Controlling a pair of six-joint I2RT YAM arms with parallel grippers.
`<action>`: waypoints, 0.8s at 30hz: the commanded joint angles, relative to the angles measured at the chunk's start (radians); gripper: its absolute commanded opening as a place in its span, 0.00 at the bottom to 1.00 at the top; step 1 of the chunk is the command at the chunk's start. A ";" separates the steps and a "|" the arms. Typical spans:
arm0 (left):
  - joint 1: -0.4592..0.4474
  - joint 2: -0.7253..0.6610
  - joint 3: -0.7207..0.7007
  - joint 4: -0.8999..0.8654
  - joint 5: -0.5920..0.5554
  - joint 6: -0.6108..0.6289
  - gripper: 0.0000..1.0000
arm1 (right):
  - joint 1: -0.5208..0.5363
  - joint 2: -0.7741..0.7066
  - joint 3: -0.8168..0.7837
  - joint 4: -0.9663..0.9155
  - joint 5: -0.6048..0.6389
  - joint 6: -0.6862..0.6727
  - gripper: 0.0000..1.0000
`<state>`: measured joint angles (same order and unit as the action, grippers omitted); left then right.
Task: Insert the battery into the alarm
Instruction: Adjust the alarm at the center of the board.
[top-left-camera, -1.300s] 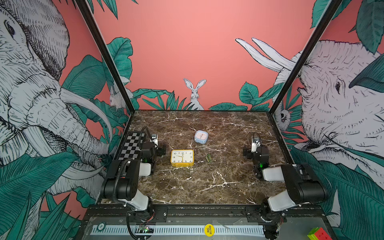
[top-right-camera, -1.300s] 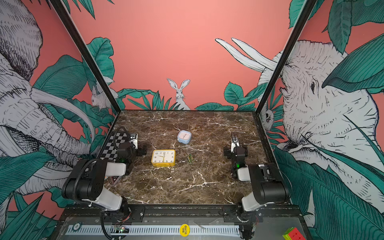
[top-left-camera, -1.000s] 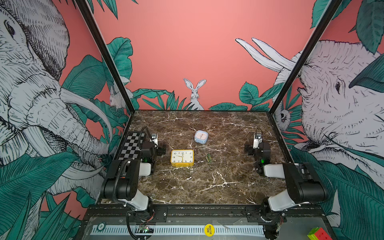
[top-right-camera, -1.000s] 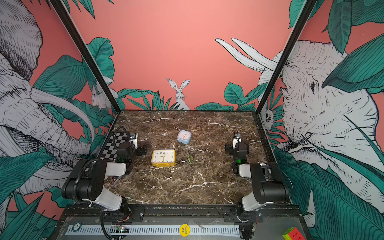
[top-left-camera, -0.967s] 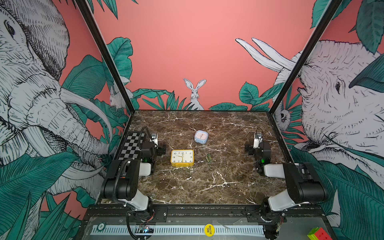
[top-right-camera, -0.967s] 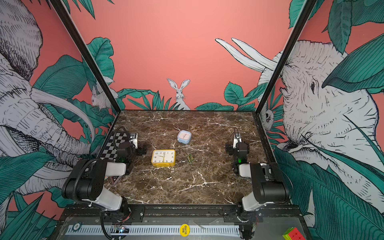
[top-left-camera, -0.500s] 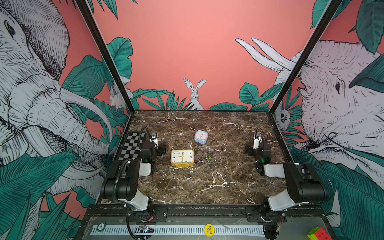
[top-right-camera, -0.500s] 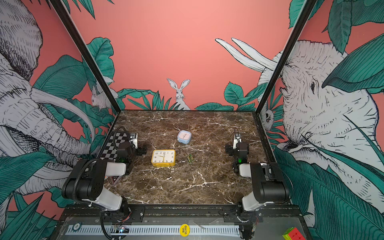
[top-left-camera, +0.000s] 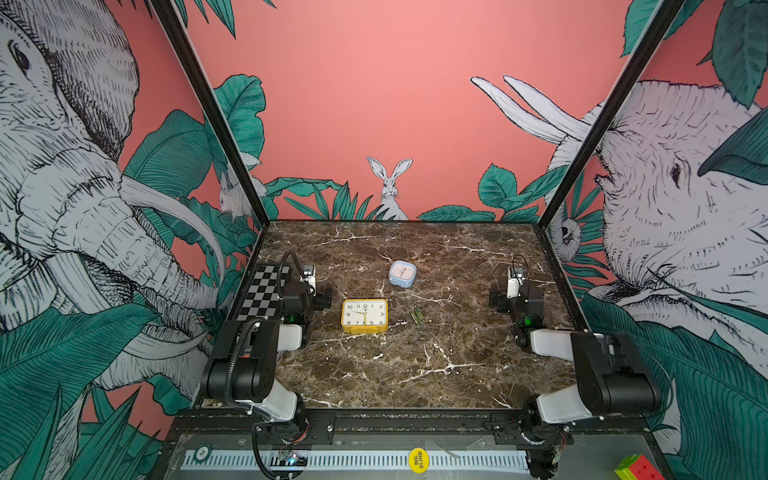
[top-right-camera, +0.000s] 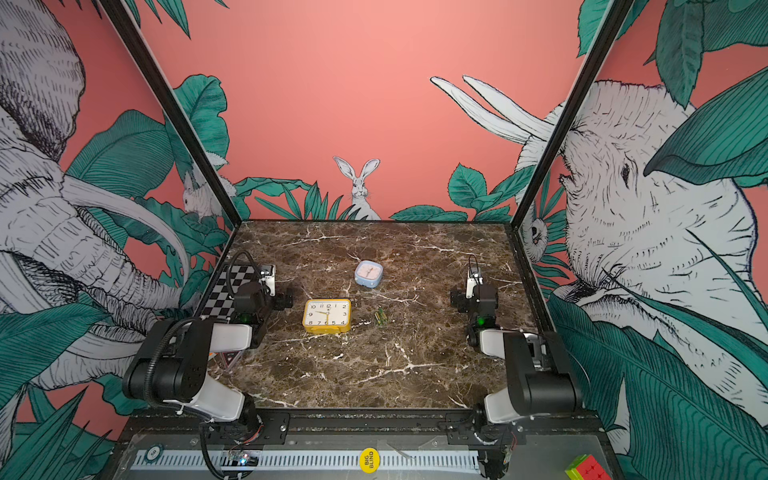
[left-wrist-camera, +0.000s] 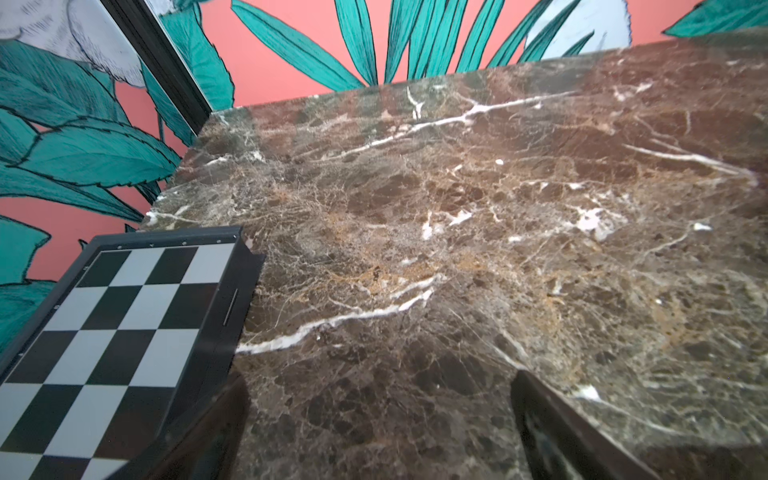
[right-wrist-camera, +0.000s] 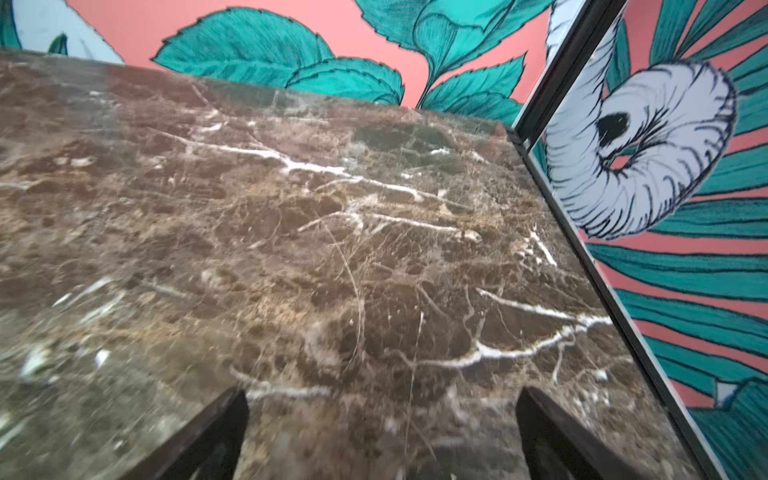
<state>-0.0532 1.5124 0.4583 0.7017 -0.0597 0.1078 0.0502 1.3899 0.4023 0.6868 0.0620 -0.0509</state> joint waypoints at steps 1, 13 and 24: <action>0.001 -0.131 0.177 -0.365 0.008 -0.030 0.99 | 0.033 -0.144 0.093 -0.225 -0.150 -0.046 0.98; -0.048 -0.078 0.484 -1.037 0.351 -0.286 0.91 | 0.683 -0.053 0.294 -0.574 -0.217 -0.526 0.98; -0.137 0.043 0.519 -1.080 0.368 -0.317 0.88 | 0.917 0.334 0.453 -0.398 -0.162 -0.716 0.98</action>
<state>-0.1875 1.5406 0.9501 -0.3382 0.2813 -0.1844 0.9463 1.6707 0.8101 0.2020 -0.1284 -0.7086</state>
